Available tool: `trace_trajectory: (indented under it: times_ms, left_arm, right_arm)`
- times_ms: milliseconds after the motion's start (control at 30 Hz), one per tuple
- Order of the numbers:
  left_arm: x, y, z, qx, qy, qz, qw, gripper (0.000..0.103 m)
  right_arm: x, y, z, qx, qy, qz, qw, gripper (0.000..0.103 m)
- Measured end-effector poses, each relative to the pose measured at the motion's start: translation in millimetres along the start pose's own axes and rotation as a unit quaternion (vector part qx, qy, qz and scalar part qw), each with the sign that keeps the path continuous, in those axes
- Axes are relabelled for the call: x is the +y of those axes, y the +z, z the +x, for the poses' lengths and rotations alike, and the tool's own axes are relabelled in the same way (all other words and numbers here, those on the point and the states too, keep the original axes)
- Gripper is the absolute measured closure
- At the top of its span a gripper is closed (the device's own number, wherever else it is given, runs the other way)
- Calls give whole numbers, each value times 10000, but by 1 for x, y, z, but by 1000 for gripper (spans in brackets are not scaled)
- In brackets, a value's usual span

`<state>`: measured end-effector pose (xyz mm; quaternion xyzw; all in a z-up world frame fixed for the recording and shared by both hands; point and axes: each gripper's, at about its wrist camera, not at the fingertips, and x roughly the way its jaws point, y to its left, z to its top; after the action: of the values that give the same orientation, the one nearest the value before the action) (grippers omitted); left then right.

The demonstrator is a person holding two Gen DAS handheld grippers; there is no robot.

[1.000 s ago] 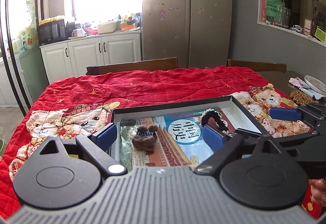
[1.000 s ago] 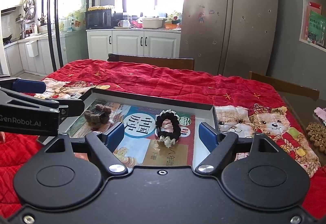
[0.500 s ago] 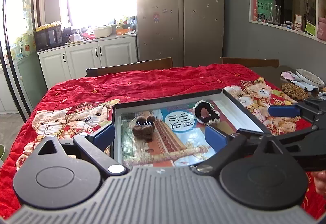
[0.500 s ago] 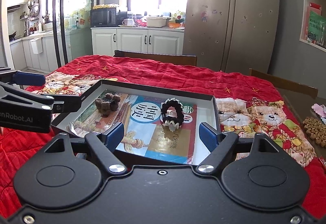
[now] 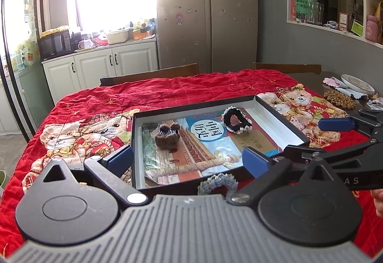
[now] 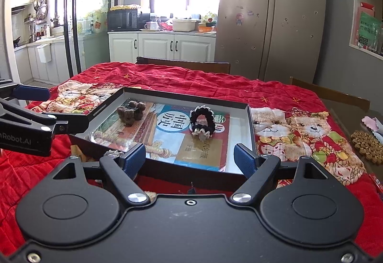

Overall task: Organize objects
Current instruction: 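Withdraw both grippers from the box back toward the remaining items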

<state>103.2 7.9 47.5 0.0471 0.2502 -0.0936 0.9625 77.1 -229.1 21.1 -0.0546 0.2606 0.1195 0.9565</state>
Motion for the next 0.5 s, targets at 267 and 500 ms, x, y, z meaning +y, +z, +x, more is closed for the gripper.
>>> trace_trajectory:
  times_ms: [267,500]
  left_arm:
    - [-1,-15,-9,85,-68,38,9999,2]
    - [-5,-26,-16,150,-137,76,9998,1]
  right_arm:
    - [5,-13,-17,-47,43,-62,10000,23]
    - [4,-26,-28,-40,85,19,10000,23]
